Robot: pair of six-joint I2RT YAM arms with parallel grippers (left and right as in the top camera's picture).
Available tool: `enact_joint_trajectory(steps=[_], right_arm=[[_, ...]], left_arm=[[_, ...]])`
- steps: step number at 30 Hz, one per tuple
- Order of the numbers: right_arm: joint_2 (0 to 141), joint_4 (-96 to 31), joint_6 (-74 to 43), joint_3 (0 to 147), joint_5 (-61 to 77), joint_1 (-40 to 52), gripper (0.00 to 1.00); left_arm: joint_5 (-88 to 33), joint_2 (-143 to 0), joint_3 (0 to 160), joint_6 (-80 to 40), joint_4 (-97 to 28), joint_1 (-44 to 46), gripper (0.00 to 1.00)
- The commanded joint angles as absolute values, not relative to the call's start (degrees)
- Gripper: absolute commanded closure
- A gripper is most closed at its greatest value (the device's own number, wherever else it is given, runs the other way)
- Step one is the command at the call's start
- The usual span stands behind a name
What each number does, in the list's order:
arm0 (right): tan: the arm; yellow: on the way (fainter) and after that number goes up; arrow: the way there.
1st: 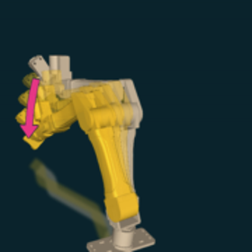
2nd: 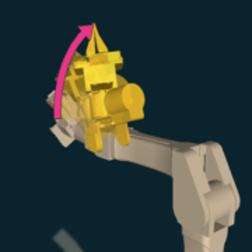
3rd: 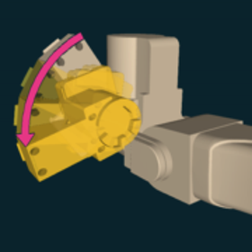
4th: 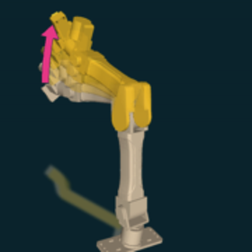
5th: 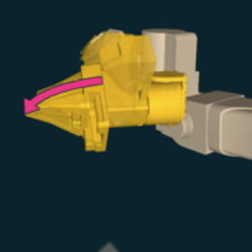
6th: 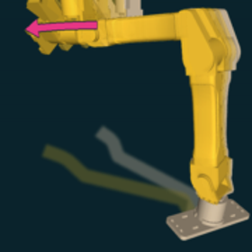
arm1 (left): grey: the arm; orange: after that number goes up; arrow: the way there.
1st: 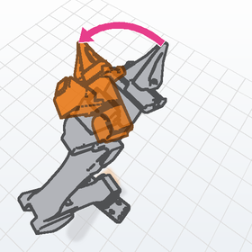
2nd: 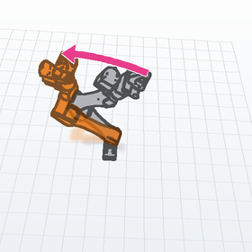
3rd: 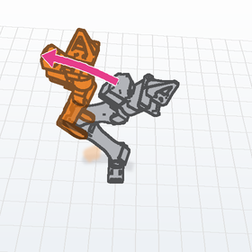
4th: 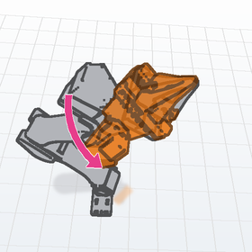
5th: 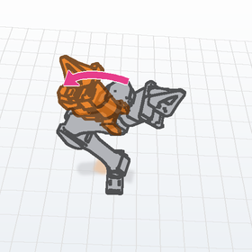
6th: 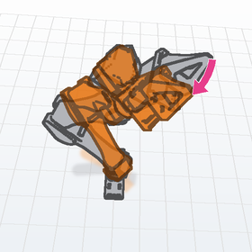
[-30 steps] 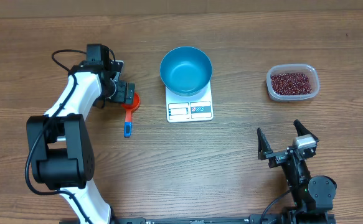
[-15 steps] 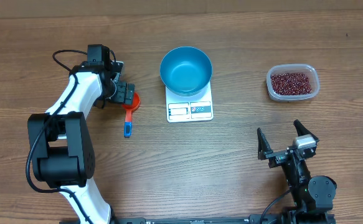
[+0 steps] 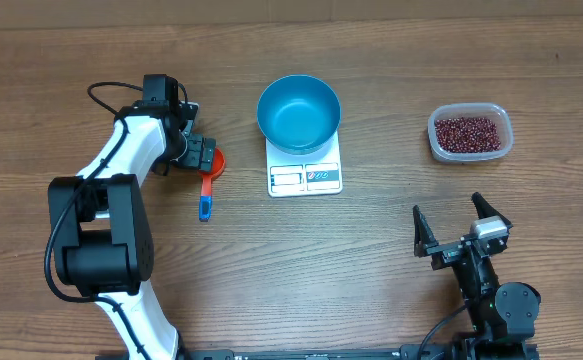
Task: Scoop item into bowl and weigh 150g on scale
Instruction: 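Lower the left gripper and close it on the red cup's rim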
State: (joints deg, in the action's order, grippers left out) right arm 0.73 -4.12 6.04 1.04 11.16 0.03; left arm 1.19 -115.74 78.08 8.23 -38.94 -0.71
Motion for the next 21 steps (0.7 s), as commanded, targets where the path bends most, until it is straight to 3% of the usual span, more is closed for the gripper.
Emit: enact_joint_trajectory(steps=[1, 8, 15, 21], right_arm=[[0.1, -3.8, 6.1, 0.4, 11.0, -0.2, 0.00], [0.1, -3.8, 6.1, 0.4, 11.0, -0.2, 0.00], [0.1, -3.8, 6.1, 0.4, 11.0, -0.2, 0.00], [0.1, -3.8, 6.1, 0.4, 11.0, -0.2, 0.00]], left_arm=[[1.9, -116.5, 78.1, 10.3, -39.0, 0.0, 0.00], [2.0, -116.5, 78.1, 11.6, -39.1, 0.8, 0.01], [2.0, -116.5, 78.1, 11.6, -38.9, 0.8, 0.21], [2.0, -116.5, 78.1, 11.9, -38.9, 0.8, 0.27]])
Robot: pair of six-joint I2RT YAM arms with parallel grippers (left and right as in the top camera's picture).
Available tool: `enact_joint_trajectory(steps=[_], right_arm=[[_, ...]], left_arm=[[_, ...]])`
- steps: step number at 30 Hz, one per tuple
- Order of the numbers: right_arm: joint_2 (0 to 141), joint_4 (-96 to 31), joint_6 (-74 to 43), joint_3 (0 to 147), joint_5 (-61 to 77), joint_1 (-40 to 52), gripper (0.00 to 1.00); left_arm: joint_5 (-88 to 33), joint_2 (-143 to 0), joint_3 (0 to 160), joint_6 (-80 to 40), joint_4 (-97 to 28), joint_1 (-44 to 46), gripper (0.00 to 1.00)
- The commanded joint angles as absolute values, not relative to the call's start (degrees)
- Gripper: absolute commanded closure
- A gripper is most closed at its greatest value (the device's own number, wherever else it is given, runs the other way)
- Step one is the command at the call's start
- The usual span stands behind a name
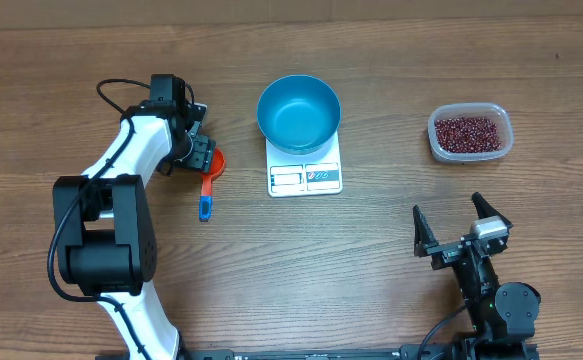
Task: Scoop item into bowl and weigh 150g on scale
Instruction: 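Lower the left gripper and close it on the red cup's rim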
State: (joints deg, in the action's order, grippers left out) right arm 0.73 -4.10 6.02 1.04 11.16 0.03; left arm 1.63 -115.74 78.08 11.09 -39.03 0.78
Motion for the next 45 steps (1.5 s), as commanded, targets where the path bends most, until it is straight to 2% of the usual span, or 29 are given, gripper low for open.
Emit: enact_joint_trajectory(steps=[1, 7, 11, 16, 23, 30, 33, 45], right_arm=[[0.1, -3.8, 6.1, 0.4, 11.0, -0.2, 0.00], [0.1, -3.8, 6.1, 0.4, 11.0, -0.2, 0.00], [0.1, -3.8, 6.1, 0.4, 11.0, -0.2, 0.00], [0.1, -3.8, 6.1, 0.4, 11.0, -0.2, 0.00], [0.1, -3.8, 6.1, 0.4, 11.0, -0.2, 0.00], [0.1, -3.8, 6.1, 0.4, 11.0, -0.2, 0.00], [0.1, -3.8, 6.1, 0.4, 11.0, -0.2, 0.00], [0.1, -3.8, 6.1, 0.4, 11.0, -0.2, 0.00]], left_arm=[[1.9, -116.5, 78.1, 11.9, -38.9, 0.8, 0.27], [1.9, -116.5, 78.1, 11.8, -38.9, 0.8, 0.28], [2.0, -116.5, 78.1, 11.9, -39.0, 0.8, 0.41], [1.9, -116.5, 78.1, 13.2, -39.0, 0.8, 0.51], [1.9, -116.5, 78.1, 13.3, -38.9, 0.8, 0.60], [1.9, -116.5, 78.1, 13.3, -38.7, 0.8, 0.89], [1.9, -116.5, 78.1, 13.3, -38.7, 0.8, 0.95], [1.5, -116.5, 78.2, 13.1, -38.3, 1.1, 0.96]])
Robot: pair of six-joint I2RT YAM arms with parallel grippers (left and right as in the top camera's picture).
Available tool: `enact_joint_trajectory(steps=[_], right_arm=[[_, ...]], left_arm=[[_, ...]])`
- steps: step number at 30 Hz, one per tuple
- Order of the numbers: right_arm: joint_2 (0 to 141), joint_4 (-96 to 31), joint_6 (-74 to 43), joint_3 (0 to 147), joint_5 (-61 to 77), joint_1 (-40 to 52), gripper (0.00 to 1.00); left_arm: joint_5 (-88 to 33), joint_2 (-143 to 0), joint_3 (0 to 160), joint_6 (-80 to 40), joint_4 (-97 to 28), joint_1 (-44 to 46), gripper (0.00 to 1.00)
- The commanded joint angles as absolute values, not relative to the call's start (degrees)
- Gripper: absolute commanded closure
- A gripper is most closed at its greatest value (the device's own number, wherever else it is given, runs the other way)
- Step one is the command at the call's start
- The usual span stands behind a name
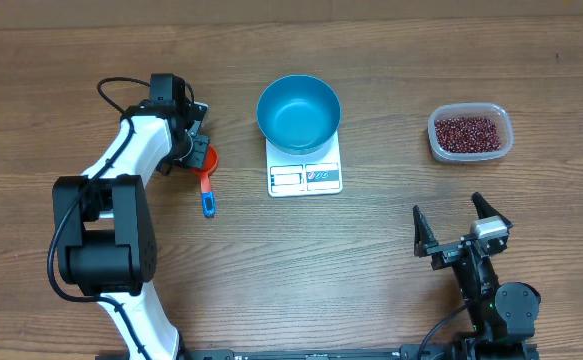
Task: Scoop item into bowl and weigh 150g on scale
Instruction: 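Lower the left gripper and close it on the red cup's rim, then lift the red cup with the left gripper toward the teal bowl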
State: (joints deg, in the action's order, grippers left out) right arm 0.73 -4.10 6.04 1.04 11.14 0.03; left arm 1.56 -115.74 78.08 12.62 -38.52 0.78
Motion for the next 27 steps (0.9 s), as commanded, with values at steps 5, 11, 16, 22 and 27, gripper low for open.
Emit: enact_joint_trajectory(steps=[5, 11, 16, 22, 27], right_arm=[[0.1, -3.8, 6.1, 0.4, 11.0, -0.2, 0.00], [0.1, -3.8, 6.1, 0.4, 11.0, -0.2, 0.00], [0.1, -3.8, 6.1, 0.4, 11.0, -0.2, 0.00], [0.1, -3.8, 6.1, 0.4, 11.0, -0.2, 0.00], [0.1, -3.8, 6.1, 0.4, 11.0, -0.2, 0.00]], left_arm=[[1.5, -116.5, 78.5, 11.7, -39.0, 2.0, 0.96], [0.8, -116.5, 78.7, 8.0, -39.9, 2.8, 0.96], [-0.1, -116.3, 81.6, 6.1, -43.5, 2.8, 0.96], [0.0, -116.1, 92.6, 6.2, -54.7, 3.0, 0.96], [0.0, -115.7, 104.4, 5.9, -64.4, 3.0, 0.96]])
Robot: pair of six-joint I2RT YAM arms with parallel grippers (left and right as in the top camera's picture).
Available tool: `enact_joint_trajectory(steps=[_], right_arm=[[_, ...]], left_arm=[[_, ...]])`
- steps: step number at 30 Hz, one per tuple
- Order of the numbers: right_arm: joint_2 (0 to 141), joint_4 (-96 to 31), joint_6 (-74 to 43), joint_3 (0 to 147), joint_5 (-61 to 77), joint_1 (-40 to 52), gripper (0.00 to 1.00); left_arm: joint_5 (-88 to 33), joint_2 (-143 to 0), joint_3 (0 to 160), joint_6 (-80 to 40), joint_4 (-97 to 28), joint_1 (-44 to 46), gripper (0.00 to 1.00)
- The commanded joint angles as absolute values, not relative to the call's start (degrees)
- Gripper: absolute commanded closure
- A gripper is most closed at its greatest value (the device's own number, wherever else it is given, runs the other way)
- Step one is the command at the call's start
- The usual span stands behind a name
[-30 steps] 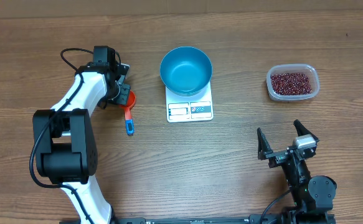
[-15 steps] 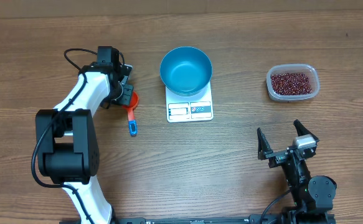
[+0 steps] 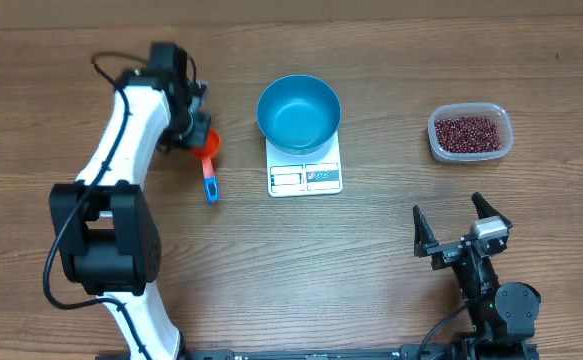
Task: Scoop item into bowl and weigh 150g on scale
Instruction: 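Lift the red cup with the left gripper toward the teal bowl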
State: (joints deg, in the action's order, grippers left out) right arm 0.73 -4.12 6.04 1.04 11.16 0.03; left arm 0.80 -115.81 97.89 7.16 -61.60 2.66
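Note:
A scoop with an orange cup (image 3: 208, 146) and a blue handle (image 3: 211, 188) hangs from my left gripper (image 3: 197, 136), which is shut on the cup end, left of the scale. A blue bowl (image 3: 298, 112) stands empty on the white scale (image 3: 305, 177). Red beans fill a clear plastic container (image 3: 470, 133) at the right. My right gripper (image 3: 461, 224) stands open near the front right, holding nothing, well below the container.
The wooden table (image 3: 371, 250) carries only these things. The left arm's base and links (image 3: 101, 250) take up the front left. The scale's display faces the front edge.
The left gripper has moved toward the table's back, taking the scoop with it. The scoop now sits a little farther from the front edge. The right arm is unchanged.
The left gripper first stood with its fingers around the orange cup of the scoop lying on the table. It stayed there at the two later moments, shut on the cup by the last. Now the scoop has shifted backward in the gripper's hold. The right arm never moved.

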Motion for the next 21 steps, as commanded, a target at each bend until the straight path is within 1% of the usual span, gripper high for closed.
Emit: enact_joint_trajectory(steps=[1, 4, 9, 16, 21], right_arm=[[0.1, -3.8, 6.1, 0.4, 11.0, -0.2, 0.00], [0.1, -3.8, 6.1, 0.4, 11.0, -0.2, 0.00], [0.1, -3.8, 6.1, 0.4, 11.0, -0.2, 0.00], [0.1, -3.8, 6.1, 0.4, 11.0, -0.2, 0.00], [0.1, -3.8, 6.1, 0.4, 11.0, -0.2, 0.00]], left_arm=[[0.0, -115.5, 106.4, 5.5, -66.0, 3.0, 0.96], [-0.1, -114.2, 112.5, 2.9, -70.6, 3.1, 0.96], [-0.1, -111.6, 115.5, -4.7, -73.1, 3.1, 0.96], [-0.1, -108.6, 115.5, -25.2, -75.4, 3.1, 0.96], [-0.1, -108.6, 115.5, -33.4, -77.9, 3.1, 0.96]])
